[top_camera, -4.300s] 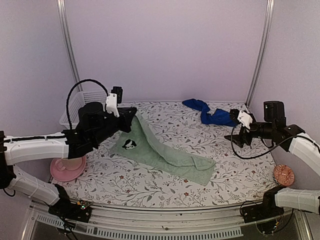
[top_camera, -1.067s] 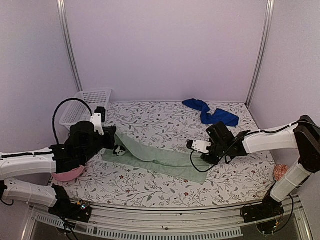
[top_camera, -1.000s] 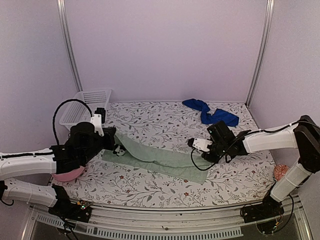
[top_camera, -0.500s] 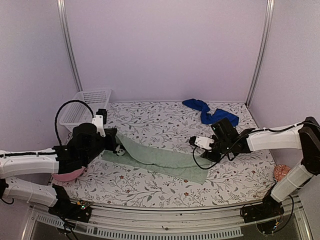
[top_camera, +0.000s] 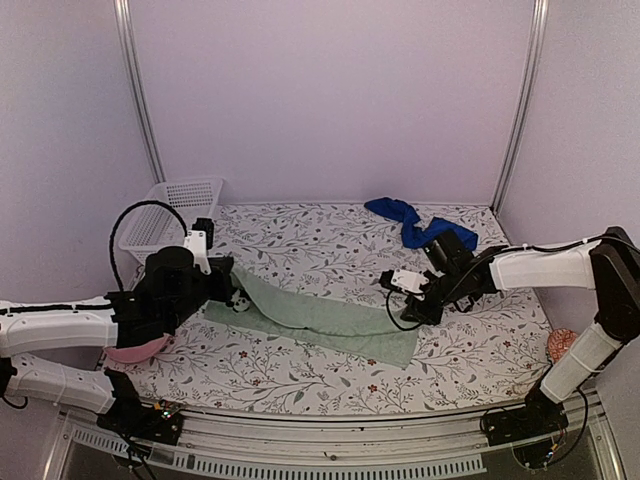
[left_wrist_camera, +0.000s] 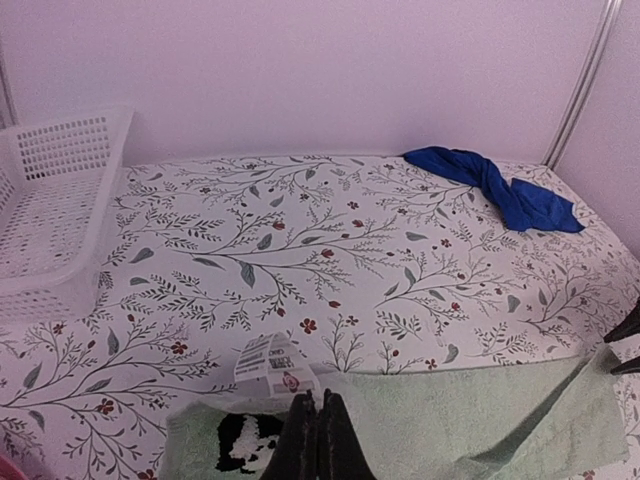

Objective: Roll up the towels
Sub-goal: Pick up the towel from the center of the board.

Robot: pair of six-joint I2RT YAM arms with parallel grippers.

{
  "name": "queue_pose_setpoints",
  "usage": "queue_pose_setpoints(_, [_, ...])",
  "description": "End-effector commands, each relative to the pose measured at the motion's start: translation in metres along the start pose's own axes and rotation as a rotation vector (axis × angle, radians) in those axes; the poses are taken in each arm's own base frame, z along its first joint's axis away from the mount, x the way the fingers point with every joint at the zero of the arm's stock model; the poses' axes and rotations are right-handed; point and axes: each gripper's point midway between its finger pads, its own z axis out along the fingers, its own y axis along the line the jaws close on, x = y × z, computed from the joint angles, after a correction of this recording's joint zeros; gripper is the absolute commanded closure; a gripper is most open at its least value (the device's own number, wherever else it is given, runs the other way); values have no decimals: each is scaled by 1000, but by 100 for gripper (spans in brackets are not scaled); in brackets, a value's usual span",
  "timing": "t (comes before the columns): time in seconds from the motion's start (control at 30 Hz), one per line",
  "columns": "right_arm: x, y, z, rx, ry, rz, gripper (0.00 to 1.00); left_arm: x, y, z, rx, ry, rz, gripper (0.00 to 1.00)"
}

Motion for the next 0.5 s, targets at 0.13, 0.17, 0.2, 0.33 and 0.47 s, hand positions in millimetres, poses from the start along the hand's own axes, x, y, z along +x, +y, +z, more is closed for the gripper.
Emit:
queue_pose_setpoints(0.13, [-7,-9,-6,-58,-28,102,54,7,10,-1,-27,3,-6,100])
queue_pose_setpoints(0.17, [-8,-13,-7,-57,-35,121,50,9,10,-1,-29,5,-3,100])
queue_pose_setpoints(0.2, [-8,-16,-7,-59,-39,138,48,9,11,-1,-31,6,-3,100])
queue_pose_setpoints(0.33, [-10,-18,-4,-112,-49,198,45,11,12,-1,-30,6,-4,100])
queue_pose_setpoints(0.47, [-5,-9,5,-172,-25,222,45,11,12,-1,-29,6,-5,100])
